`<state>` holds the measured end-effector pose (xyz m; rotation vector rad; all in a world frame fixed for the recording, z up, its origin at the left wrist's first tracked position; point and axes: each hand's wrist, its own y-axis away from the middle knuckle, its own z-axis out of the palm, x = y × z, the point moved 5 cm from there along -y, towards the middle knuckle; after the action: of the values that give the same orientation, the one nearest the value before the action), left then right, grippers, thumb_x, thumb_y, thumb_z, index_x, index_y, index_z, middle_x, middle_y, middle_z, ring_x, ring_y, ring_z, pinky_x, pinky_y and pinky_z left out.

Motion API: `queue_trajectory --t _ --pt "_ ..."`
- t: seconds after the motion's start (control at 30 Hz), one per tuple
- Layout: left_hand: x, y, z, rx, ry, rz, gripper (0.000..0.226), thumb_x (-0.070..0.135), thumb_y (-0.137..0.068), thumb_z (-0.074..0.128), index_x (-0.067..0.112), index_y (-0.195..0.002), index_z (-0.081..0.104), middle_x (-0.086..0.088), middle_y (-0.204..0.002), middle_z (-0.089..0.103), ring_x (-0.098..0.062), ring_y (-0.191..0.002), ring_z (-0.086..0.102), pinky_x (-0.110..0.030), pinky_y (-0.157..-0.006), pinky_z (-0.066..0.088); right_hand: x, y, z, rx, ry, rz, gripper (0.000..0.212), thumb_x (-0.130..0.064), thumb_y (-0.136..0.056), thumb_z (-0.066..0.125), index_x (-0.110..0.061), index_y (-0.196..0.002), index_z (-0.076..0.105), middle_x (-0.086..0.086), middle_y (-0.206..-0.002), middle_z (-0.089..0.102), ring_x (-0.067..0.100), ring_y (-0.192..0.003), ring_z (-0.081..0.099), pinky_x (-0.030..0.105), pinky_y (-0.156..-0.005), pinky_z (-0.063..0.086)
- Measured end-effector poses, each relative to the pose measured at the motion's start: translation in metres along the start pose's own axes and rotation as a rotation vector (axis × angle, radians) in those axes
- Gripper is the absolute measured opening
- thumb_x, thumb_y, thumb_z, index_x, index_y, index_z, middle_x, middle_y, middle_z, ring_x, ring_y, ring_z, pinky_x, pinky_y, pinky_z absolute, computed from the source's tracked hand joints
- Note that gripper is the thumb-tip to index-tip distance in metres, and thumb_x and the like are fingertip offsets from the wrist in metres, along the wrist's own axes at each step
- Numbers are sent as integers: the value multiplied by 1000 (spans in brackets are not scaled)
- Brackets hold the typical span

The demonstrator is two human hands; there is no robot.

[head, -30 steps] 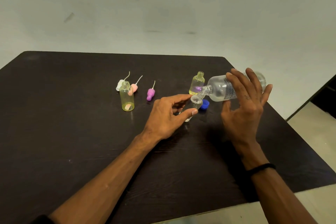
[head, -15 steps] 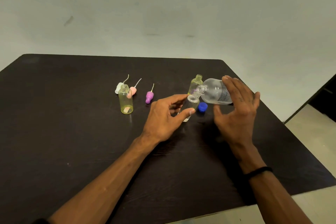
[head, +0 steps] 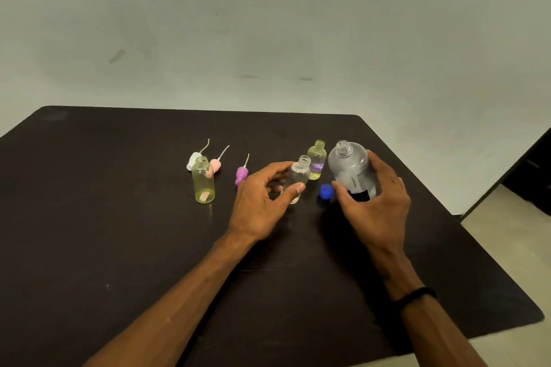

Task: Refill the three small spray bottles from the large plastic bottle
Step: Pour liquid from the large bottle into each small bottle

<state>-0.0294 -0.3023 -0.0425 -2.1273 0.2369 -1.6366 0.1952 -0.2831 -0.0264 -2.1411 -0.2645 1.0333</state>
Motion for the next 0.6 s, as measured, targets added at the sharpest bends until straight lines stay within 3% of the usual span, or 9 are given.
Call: queue_trajectory --t 0.17,0.27,0.43,0.6 --pt "-16 -14 1 56 4 -89 42 19 -89 83 17 -130 71 6 -116 76 -8 -110 71 -17 -93 57 1 -2 -1 28 -59 45 79 -34 -74 93 -21 -143 58 -19 -131 58 -2 -118 56 57 -105 51" --pt "-23 -27 4 88 -3 -117 45 16 -88 84 13 -130 69 2 -117 75 -10 -111 71 -16 -93 57 2 -3 0 24 -60 76 80 -35 -73 94 -22 -144 58 -17 -131 59 1 -117 56 54 -105 53" --pt "-34 -49 18 67 -28 -152 49 18 -87 85 12 -132 67 -2 -121 75 -14 -115 70 -31 -101 59 2 -3 0 30 -74 90 80 -35 -72 94 -20 -143 60 -6 -135 66 10 -120 63 53 -105 53" --pt "-36 -55 24 71 -74 -130 50 25 -86 86 15 -132 68 1 -121 76 -12 -114 71 -25 -98 58 0 -3 -1 34 -82 94 81 -35 -71 96 -17 -142 61 -2 -134 68 14 -118 65 50 -103 55"
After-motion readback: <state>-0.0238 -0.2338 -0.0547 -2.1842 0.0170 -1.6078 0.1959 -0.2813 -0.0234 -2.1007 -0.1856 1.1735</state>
